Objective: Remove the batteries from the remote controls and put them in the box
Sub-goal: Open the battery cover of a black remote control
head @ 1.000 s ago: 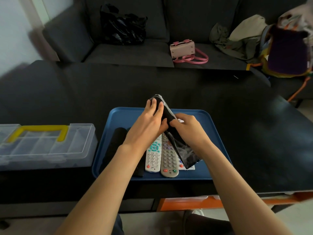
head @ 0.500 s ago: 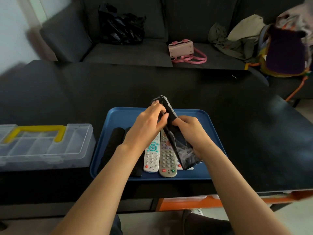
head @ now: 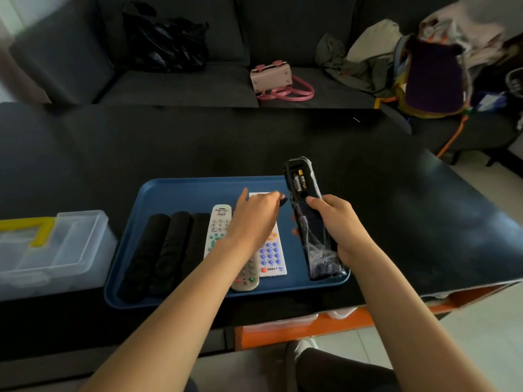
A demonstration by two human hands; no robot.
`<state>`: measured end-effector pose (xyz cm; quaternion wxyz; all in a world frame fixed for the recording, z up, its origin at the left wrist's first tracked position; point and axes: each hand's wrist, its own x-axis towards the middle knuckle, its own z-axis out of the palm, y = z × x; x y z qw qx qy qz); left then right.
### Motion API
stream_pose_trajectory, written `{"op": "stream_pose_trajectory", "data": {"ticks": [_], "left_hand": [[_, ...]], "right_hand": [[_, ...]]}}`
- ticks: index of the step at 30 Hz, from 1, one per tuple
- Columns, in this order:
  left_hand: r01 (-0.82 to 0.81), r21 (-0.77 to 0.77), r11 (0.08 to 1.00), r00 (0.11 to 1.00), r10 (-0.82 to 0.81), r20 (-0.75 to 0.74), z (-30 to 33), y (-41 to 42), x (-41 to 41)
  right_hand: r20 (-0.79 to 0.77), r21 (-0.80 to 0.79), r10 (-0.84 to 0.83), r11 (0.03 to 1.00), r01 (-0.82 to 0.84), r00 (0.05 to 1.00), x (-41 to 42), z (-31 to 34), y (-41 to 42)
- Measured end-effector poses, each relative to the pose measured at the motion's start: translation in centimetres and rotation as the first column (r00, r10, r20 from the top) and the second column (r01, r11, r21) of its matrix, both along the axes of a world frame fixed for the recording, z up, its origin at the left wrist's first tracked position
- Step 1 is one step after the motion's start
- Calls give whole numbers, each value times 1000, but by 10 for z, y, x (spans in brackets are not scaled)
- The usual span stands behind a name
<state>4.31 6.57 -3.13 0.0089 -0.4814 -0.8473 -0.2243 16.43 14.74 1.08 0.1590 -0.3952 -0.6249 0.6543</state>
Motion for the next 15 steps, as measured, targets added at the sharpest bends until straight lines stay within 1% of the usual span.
{"op": "stream_pose_trajectory", "data": {"ticks": [1,2,4,6,8,10,12,13,15], "left_hand": [[25,-69,997,999,-27,-39,-4,3,3],[37,-114,993,998,-41,-41,-6,6,6],[51,-145,988,999,-49,14,-9,10,10],[70,-112,991,993,-58,104,-8,11,10],[22,21,1000,973,-26,228,-5,10,7],[-71,229,971,957,2,289,-2,8,1],[-113,390,914,961,1,277,3,6,-4],[-101,428,898,966,-13,256,5,4,-5],[-64,448,892,977,-35,211,8,2,-6]], "right_hand": [[0,1,1,1000,-1,1000,3,-1,2],[3,0,4,1000,-4,1000,5,-2,4],[7,0,14,1000,-14,1000,7,-3,8],[8,5,24,1000,-24,1000,7,-3,10],[8,12,29,999,-29,1000,5,-4,12],[5,9,35,999,-35,999,3,-4,12],[-1,-1,49,999,-49,999,1,-3,10],[-2,-6,58,998,-58,998,0,-2,8],[-1,11,70,997,-70,998,-5,-3,3]]}}
